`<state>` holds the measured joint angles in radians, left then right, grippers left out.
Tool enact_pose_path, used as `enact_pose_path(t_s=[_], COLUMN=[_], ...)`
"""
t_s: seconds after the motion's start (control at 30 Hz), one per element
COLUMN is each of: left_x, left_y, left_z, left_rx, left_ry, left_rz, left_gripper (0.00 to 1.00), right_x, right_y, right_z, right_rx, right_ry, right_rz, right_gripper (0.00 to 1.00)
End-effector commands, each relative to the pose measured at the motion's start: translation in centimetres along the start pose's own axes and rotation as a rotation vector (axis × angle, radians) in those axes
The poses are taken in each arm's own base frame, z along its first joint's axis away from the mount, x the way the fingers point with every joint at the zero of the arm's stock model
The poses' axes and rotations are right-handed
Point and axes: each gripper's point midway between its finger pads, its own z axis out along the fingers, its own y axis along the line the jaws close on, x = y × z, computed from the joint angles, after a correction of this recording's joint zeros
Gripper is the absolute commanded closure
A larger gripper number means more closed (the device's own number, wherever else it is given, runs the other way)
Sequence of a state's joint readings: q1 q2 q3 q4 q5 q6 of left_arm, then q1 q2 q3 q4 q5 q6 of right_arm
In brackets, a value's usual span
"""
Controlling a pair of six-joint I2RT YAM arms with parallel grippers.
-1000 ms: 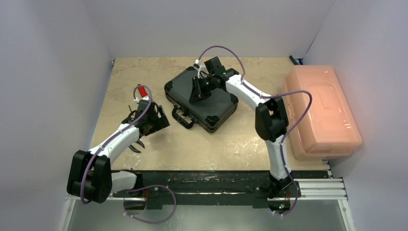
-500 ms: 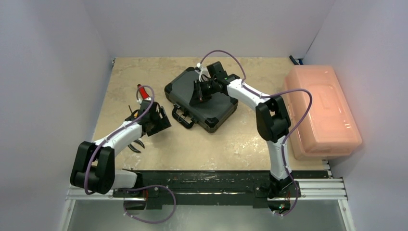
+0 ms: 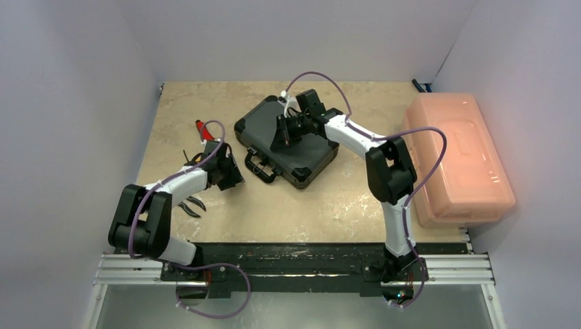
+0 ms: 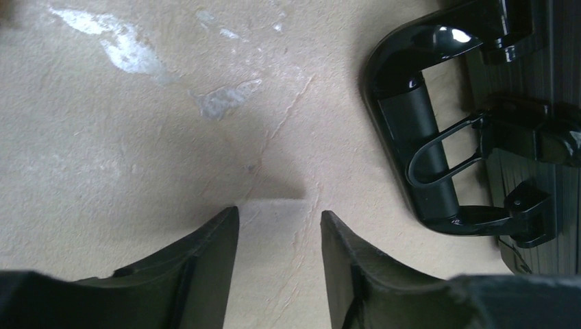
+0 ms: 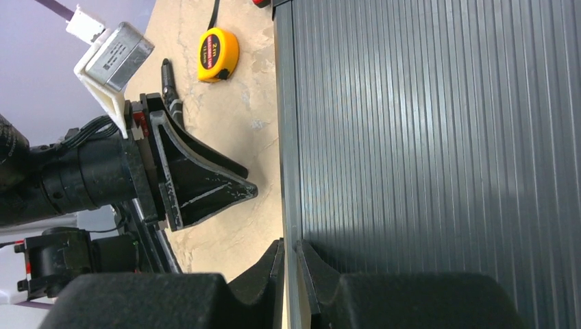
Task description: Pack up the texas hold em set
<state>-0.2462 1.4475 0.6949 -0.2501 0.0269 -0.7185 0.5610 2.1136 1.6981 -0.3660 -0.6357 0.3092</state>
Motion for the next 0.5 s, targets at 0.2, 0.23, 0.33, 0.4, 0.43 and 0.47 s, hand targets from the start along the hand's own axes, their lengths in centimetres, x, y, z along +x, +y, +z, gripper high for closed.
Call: enact_pose_path(t_s=[0.2,0.23,0.33,0.4,0.43,0.47], left_x=[-1.7,-1.7,-1.7,-1.7,-1.7,-1.7], left_y=[-3.5,-3.7,-4.2,-4.6,-4.6,-4.8], left_z=[1.8,2.0,2.3,2.4,2.5,2.5], left_rx=[0.122,0.129,0.146,0.158,0.162,0.165], left_ry=[0.017,0.022,0.035,0.039,0.043,0.046], left_rz=[-0.045,-0.051,-0.066,-0.072,-0.074,-0.075], left_gripper=[0.77,0.79,0.81,0.82,0.83,0.84], right_x=[6.3,6.3,6.4,6.5,6.5,6.6], right_y=[-3.9,-3.9,-3.9,-3.9,-3.9,-3.9], right_z=[0.9,0.9,0.9,0.9,0.9,0.9], right_rx=[0.136,0.136,0.138,0.138,0.138,0.138], right_ry=[0.169,0.17,0.17,0.171,0.171,0.173], right_rz=[0.06,0.06,0.06,0.061,0.06,0.062], right_gripper=[0.84,0.85,0.85,0.85,0.85,0.85])
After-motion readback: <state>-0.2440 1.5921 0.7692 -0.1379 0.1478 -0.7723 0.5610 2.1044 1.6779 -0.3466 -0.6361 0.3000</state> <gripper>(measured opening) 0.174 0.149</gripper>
